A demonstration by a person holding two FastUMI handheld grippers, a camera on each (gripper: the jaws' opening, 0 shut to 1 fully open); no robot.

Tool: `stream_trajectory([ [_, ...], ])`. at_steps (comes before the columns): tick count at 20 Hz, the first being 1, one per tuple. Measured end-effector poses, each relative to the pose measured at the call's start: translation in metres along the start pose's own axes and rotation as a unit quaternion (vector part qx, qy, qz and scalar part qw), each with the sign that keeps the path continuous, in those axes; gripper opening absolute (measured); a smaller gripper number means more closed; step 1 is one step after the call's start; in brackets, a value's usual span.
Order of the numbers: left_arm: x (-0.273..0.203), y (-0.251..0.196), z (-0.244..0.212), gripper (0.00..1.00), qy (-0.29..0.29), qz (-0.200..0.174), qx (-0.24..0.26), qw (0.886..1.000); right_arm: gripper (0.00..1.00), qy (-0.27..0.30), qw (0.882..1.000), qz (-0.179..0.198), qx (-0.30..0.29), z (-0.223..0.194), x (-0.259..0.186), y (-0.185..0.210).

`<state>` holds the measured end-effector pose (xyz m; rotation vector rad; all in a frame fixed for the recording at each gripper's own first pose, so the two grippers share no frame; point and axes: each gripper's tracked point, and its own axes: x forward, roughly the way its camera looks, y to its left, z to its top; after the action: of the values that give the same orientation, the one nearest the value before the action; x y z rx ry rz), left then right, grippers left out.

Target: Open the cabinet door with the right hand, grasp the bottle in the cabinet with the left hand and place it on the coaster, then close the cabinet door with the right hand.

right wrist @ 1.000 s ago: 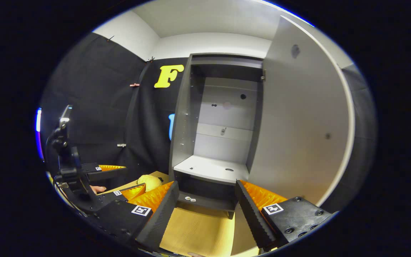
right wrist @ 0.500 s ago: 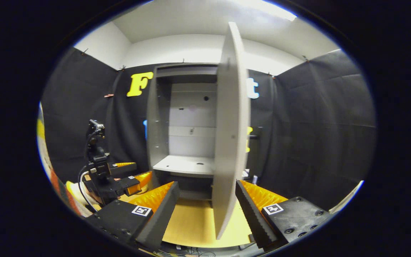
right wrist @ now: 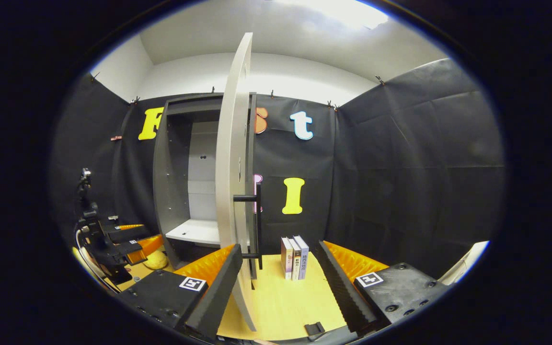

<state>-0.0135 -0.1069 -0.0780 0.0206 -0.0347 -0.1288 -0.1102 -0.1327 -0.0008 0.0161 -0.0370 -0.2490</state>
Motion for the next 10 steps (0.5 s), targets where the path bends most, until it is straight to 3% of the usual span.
stream_trajectory([
  [5,-0.009,0.017,-0.009,0.96,0.019,0.057,-0.012,0.998,0.99,-0.001,0.999,0.051,-0.001,0.002,0.029,0.003],
  [7,-0.013,0.023,-0.011,0.96,0.025,0.079,-0.004,0.997,0.9,0.002,0.997,0.08,0.012,0.0,0.033,0.014],
  [8,-0.017,0.025,-0.011,0.96,0.024,0.086,0.001,0.996,0.95,-0.002,0.996,0.091,0.014,0.0,0.034,0.018],
  [10,-0.023,0.028,-0.012,0.96,0.022,0.095,0.007,0.995,0.89,-0.004,0.994,0.11,0.016,0.002,0.034,0.028],
])
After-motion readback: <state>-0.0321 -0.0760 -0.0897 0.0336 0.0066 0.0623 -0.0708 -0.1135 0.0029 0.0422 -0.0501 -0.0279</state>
